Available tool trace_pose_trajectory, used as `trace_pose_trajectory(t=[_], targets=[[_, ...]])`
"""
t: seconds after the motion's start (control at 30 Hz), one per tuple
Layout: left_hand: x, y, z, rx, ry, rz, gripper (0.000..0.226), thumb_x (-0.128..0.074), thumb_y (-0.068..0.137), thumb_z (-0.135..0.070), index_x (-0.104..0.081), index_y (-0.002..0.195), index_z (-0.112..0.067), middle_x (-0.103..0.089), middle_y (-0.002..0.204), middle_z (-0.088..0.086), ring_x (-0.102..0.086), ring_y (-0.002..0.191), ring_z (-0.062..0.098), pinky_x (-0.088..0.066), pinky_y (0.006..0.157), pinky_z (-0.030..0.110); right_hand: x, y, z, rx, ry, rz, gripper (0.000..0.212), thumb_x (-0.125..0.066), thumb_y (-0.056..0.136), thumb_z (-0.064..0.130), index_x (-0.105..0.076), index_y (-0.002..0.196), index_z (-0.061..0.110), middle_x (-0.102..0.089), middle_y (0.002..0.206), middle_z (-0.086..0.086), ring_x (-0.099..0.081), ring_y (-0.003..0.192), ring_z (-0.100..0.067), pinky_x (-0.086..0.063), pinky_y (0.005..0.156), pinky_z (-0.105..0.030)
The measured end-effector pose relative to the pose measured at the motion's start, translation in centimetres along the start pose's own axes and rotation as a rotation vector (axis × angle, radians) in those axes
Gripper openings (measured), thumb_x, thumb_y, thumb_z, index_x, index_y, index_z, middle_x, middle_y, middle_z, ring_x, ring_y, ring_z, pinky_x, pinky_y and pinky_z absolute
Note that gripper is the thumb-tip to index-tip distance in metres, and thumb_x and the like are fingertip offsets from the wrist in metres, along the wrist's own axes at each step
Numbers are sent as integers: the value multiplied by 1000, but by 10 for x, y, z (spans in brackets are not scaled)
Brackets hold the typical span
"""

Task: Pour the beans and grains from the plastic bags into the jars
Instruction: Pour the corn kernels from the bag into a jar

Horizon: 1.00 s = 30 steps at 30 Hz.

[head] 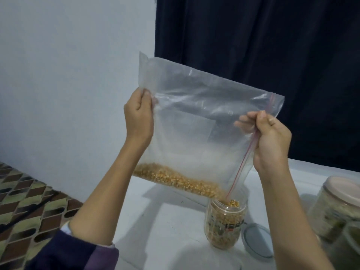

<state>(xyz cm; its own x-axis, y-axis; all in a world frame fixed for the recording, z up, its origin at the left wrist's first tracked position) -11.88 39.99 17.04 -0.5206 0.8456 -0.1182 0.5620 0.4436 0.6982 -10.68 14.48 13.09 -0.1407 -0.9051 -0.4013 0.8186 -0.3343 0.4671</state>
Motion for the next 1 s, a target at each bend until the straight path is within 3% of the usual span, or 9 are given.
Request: trace_pose_trajectory(t=[0.23,0.47,1.0], targets=[[-18,4,-6,-59,-38,-37,45,-37,101,-14,-28,58,-21,-30,55,-6,-29,48,1,-26,50,17,8,4,-2,11,-27,-18,28,-44,102,14,-65,85,9,-72,71,0,-71,72,-17,-54,90,-35],[-19,3,-9,-122,-19,-80,47,-36,103,-14,-25,57,-22,-27,54,-9,-29,43,-1,-24,47,11,4,9,-2,19,-30,18,28,-43,102,13,-65,84,8,-72,70,1,-71,71,-18,-51,95,-42],[-11,8,-17,-165,-25,-116,47,-35,103,-14,-25,57,-23,-26,54,-8,-29,43,-1,-23,46,11,-5,8,15,39,-33,23,29,-43,102,13,-65,82,10,-71,69,0,-70,66,-15,-55,79,-27]])
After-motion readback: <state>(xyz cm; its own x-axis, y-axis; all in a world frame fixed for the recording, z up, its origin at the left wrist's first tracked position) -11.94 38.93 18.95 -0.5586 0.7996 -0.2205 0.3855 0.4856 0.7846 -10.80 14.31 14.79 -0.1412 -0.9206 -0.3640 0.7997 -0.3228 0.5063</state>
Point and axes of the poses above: each hand's wrist, its own y-axis towards the middle knuckle, its own x-axis out of the back of the hand, z = x × y, the point moved 4 cm from there along y, towards the middle knuckle
